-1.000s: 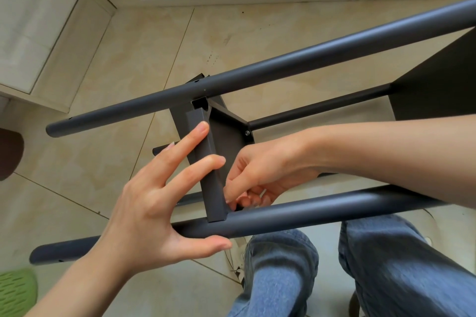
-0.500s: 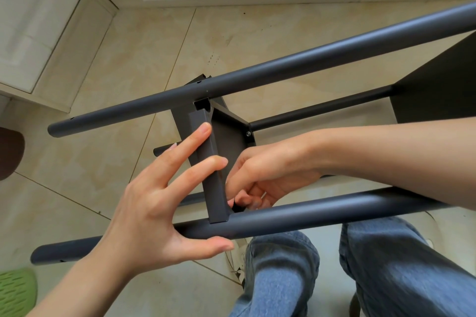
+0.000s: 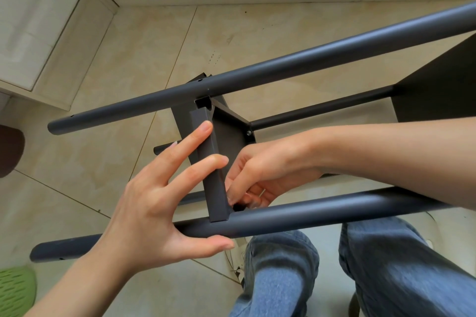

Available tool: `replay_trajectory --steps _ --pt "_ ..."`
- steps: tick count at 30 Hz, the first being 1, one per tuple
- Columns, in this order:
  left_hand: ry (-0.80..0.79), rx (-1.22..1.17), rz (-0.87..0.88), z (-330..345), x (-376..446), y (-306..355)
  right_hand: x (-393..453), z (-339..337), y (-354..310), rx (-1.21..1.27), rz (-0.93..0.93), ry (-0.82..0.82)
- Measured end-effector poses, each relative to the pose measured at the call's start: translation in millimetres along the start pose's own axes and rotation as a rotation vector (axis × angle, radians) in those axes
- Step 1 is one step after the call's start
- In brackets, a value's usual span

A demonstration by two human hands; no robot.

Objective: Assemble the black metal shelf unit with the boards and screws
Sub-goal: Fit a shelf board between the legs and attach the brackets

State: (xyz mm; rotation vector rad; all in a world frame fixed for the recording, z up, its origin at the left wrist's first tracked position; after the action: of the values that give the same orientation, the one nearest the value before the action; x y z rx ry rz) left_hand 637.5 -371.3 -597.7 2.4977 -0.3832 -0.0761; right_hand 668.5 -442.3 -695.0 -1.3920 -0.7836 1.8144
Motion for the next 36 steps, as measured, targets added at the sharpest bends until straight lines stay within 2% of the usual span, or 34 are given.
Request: replay_trajectory --steps 14,20,24,29,36 --pt "0.008 -0.002 -0.002 1.3 -2.6 -1.2 1.3 -2.6 4.1 -0.068 0.023 0.033" --pt "0.001 0.007 0.004 0.4 -1.2 0.0 1.7 0.4 1.1 0.034 -0.007 -0.015" --pt "0.000 0.002 -0.002 0.4 -1.7 -1.6 1.9 -0.5 3.6 -0.054 0.025 0.015" --pt "-0.006 0.004 -0.006 0.2 -1.2 -1.7 0.3 -1.5 0.2 -0.032 0.012 -0.005" --pt "-0.002 -0.004 -0.017 -0.2 -0.3 -1.3 0.6 -4.3 2.8 -0.101 0.028 0.056"
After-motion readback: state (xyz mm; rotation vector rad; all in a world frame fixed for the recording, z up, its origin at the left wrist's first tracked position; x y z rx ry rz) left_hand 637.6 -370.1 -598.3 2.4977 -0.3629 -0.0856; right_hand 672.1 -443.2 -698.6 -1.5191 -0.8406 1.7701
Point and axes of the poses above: each hand's wrist, its own x-axis towards the middle knuckle, its own z-axis out of the palm, y = z × x, the point moved 9 cm from there along x, towards the middle knuckle, and after that the axes turned 11 degrees about -x, right-handed, at the moved point
